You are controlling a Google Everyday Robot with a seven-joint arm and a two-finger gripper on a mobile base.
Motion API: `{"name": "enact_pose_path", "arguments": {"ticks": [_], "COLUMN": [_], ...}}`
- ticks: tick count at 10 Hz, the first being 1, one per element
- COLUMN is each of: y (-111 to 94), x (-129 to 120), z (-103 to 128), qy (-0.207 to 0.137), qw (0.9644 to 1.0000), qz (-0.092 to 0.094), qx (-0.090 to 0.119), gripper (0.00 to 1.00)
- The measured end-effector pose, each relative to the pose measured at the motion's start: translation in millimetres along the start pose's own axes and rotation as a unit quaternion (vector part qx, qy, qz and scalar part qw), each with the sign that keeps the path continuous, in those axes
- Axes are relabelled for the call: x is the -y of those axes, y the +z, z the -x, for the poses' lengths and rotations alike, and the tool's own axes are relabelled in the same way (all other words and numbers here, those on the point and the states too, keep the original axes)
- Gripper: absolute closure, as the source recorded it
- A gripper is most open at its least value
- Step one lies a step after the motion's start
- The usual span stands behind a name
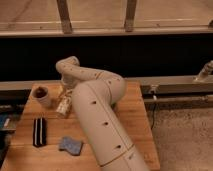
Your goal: Stand the bottle upright
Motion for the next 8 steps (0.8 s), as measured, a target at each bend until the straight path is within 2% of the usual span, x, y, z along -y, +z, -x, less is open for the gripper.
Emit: {"name": "enact_pose_path", "arguments": {"ticks": [1,3,5,6,8], "y": [4.0,7.2,8.6,9.2,4.9], "x": [-4.3,-7.6,-15.8,-17.7,-18.9], "z": [2.6,2.6,1.6,0.3,-4.1], "qy": [-0.001,0.009,0.015,0.016,0.018], "qw": [1.0000,0.9989,0.9957,0.9946,0.9899], "qz": [-0.002,-0.014,-0.039,-0.045,-0.076], "qx": [-0.008,-0.043,-0.083,-0.092,-0.118], "gripper": [0.20,0.20,0.20,0.20,0.20]}}
